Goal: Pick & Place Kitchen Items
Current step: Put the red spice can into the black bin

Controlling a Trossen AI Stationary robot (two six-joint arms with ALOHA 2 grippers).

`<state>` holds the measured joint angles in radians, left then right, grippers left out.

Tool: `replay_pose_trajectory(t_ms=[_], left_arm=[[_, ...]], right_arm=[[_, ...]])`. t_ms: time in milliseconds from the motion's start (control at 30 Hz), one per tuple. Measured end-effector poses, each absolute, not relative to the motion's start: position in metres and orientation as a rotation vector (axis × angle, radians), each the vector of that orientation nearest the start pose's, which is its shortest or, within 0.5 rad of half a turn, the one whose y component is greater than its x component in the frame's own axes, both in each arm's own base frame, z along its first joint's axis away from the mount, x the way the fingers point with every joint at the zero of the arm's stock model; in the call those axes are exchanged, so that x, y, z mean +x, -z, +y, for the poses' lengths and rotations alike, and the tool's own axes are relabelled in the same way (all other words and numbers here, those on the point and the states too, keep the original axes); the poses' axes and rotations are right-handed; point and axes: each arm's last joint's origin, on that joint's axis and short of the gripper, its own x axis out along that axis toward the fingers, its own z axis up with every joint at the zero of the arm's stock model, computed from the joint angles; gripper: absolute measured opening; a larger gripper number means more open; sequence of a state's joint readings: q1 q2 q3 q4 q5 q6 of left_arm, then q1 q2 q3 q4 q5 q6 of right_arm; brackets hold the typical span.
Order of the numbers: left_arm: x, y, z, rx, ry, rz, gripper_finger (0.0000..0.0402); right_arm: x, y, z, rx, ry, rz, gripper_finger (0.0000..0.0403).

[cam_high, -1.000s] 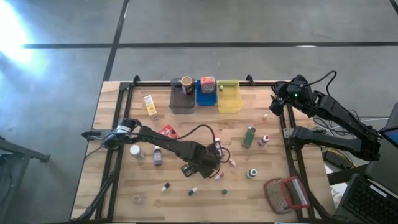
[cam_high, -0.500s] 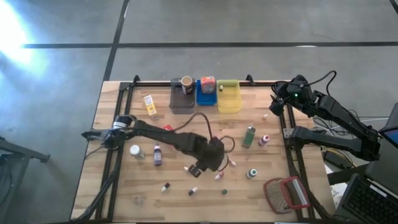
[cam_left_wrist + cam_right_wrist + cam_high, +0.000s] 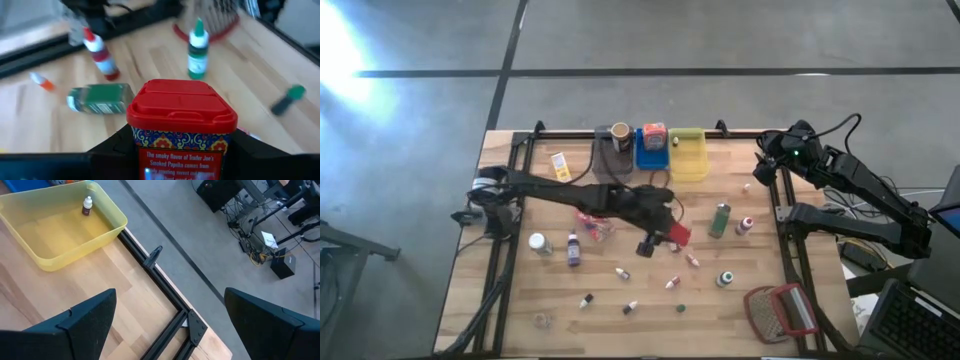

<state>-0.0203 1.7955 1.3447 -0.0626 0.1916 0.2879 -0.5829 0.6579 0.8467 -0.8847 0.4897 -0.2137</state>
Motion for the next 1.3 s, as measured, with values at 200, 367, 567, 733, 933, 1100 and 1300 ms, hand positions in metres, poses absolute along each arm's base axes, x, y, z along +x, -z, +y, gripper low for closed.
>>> replay_pose_trajectory(t_ms=[200, 367, 567, 733, 933, 1100, 1300], left_arm=[[0.382, -0.241, 0.006, 0.152, -0.022, 0.208, 0.0179], [0.364, -0.22, 0.017, 0.02, -0.279, 0.051, 0.0179], [0.354, -0.208, 0.034, -0.127, -0.419, 0.021, 0.0179], [0.352, -0.206, 0.041, -0.146, -0.483, 0.015, 0.0179], [0.361, -0.184, 0.044, -0.168, -0.54, 0.001, 0.0179], [0.369, -0.158, 0.045, -0.195, -0.549, -0.078, 0.0179], [0.376, -0.131, 0.047, -0.206, -0.591, -0.053, 0.0179]], right_arm=[[0.086, -0.31, -0.073, -0.153, 0.943, 0.837, 0.0366], [0.086, -0.31, -0.073, -0.151, 0.945, 0.835, 0.0366], [0.086, -0.31, -0.073, -0.153, 0.943, 0.837, 0.0366], [0.086, -0.31, -0.073, -0.15, 0.945, 0.834, 0.0366], [0.086, -0.31, -0.073, -0.153, 0.943, 0.836, 0.0366], [0.086, -0.31, -0.073, -0.15, 0.945, 0.835, 0.0366], [0.086, -0.31, -0.073, -0.151, 0.944, 0.835, 0.0366]])
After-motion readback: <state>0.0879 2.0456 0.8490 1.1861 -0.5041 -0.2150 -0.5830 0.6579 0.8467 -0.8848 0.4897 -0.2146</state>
